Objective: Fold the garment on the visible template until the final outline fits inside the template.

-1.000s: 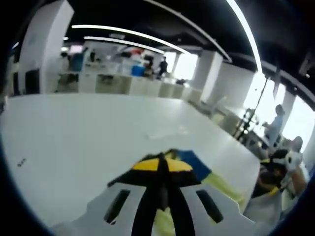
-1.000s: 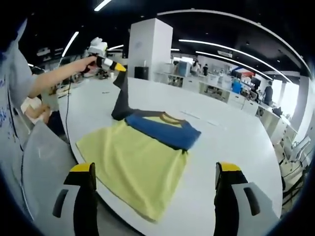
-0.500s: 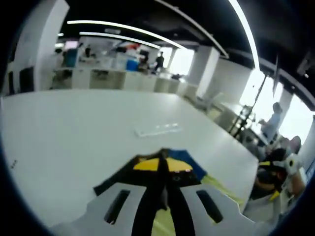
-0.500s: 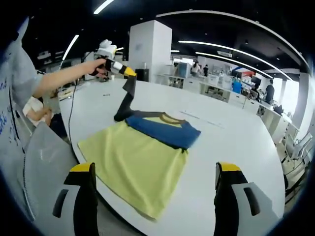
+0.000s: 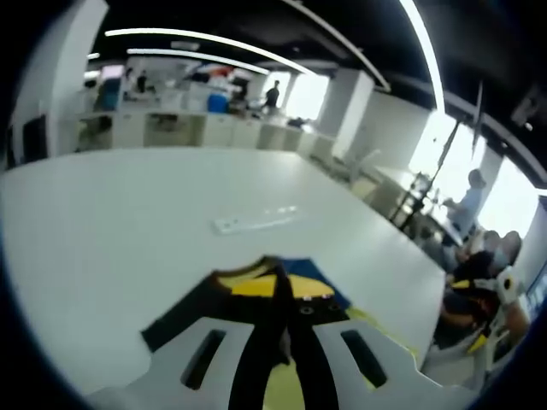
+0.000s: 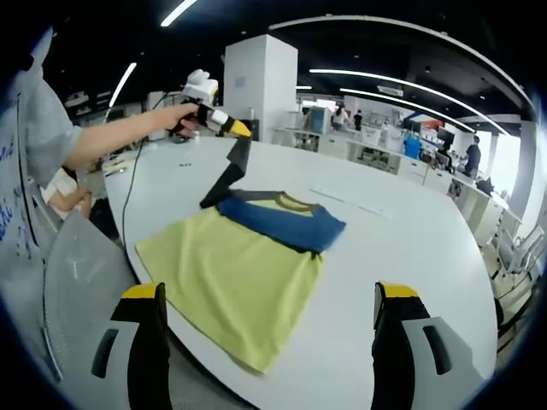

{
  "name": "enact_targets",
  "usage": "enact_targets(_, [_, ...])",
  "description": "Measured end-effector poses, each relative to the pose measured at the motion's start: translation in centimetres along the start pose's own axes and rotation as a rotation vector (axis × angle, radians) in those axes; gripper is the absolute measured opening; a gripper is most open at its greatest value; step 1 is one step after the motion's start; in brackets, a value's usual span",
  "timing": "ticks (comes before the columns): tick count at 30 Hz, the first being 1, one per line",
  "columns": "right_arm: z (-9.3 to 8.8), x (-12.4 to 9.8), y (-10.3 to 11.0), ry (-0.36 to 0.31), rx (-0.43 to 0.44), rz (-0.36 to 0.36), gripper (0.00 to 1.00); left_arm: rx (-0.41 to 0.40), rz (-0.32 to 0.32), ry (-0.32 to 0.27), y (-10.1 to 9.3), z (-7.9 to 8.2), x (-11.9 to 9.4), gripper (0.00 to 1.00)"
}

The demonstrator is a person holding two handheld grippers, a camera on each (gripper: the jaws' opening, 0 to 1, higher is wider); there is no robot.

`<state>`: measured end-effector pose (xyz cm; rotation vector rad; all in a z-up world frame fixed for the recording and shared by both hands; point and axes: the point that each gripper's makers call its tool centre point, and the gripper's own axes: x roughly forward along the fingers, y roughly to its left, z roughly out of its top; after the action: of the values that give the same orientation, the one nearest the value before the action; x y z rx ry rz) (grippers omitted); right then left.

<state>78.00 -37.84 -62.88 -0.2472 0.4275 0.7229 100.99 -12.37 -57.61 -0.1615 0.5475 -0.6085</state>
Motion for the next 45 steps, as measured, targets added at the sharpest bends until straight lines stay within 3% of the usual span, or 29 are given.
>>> enact_targets(29, [-1.3,-0.5,-1.1,-0.002,0.014,0.033,1.0,0.044,-0.07,0.089,-5.2,-1.0,6.7,0.0])
enact_targets(45, [-2.3,-1.1,-2.0,0.008,0.028,0.041,1.0,0.068,-0.115,0.179,-8.2,-3.1,11.1,0.0])
